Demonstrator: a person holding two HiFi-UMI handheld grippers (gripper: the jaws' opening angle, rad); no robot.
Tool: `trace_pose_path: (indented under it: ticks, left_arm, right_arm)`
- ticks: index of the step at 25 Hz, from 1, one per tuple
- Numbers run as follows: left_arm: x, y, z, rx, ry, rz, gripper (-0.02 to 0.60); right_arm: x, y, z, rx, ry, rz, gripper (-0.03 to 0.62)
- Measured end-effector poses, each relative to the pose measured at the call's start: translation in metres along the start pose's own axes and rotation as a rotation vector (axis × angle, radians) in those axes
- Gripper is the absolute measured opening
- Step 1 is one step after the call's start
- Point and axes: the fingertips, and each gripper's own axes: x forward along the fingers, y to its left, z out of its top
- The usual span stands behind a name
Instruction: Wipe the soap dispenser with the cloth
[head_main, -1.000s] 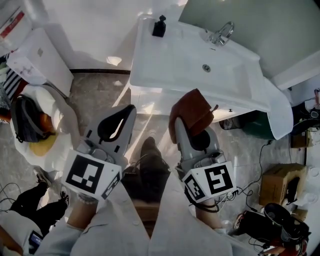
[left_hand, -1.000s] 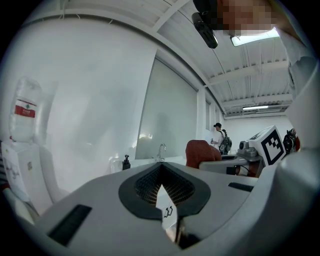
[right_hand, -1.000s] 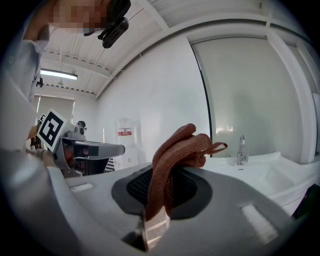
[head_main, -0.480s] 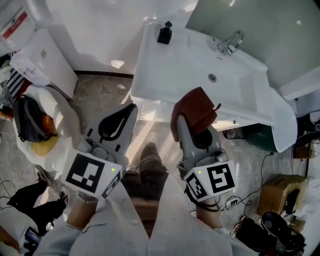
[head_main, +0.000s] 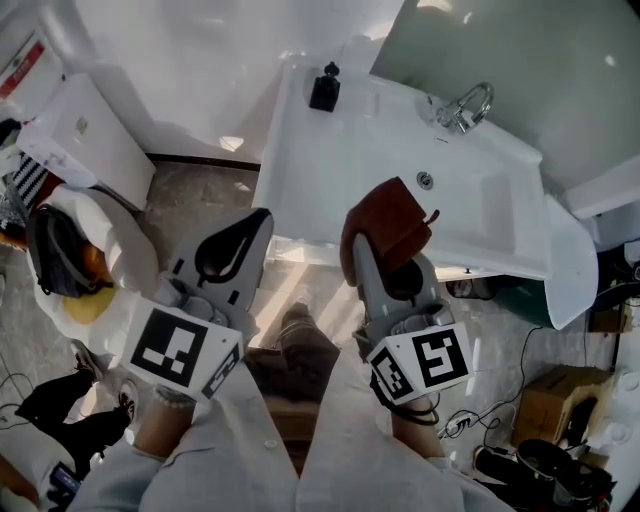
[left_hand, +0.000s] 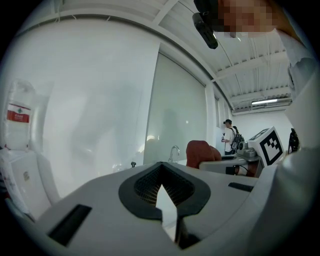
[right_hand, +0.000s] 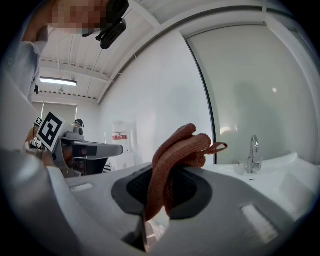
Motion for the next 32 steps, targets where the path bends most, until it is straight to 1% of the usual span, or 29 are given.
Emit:
trace_pose_path:
  ticks: [7,13,19,22,27,32]
  left_arm:
    - [0.052,0.022,0.01,-0.004,0.002,0.03,0.005]
    - [0.097,0.04,0.016,-0.019,0.001,0.069,0.005]
    - [0.134,0.049,0.019,-0.031,0.002,0.112,0.005]
    - [0.148,0.052,0.022,-0.029,0.003,0.134,0.005]
    - [0.164,0.052,0.026,-0.038,0.008,0.163,0.005]
    - [0.171,0.054,0.031,-0.041,0.019,0.181,0.005]
  right_arm:
    - [0.042,-0.045,0.011,0.007,-0.001,0.016,0.057]
    - [0.08,-0.083,0.02,-0.009,0.006,0.051,0.057]
    - [0.106,-0.116,0.022,-0.013,0.017,0.093,0.057]
    - [0.116,-0.128,0.023,-0.022,0.024,0.117,0.057]
    - [0.124,-0.14,0.026,-0.096,0.055,0.145,0.057]
    - [0.13,-0.145,0.032,-0.063,0.047,0.176,0.057]
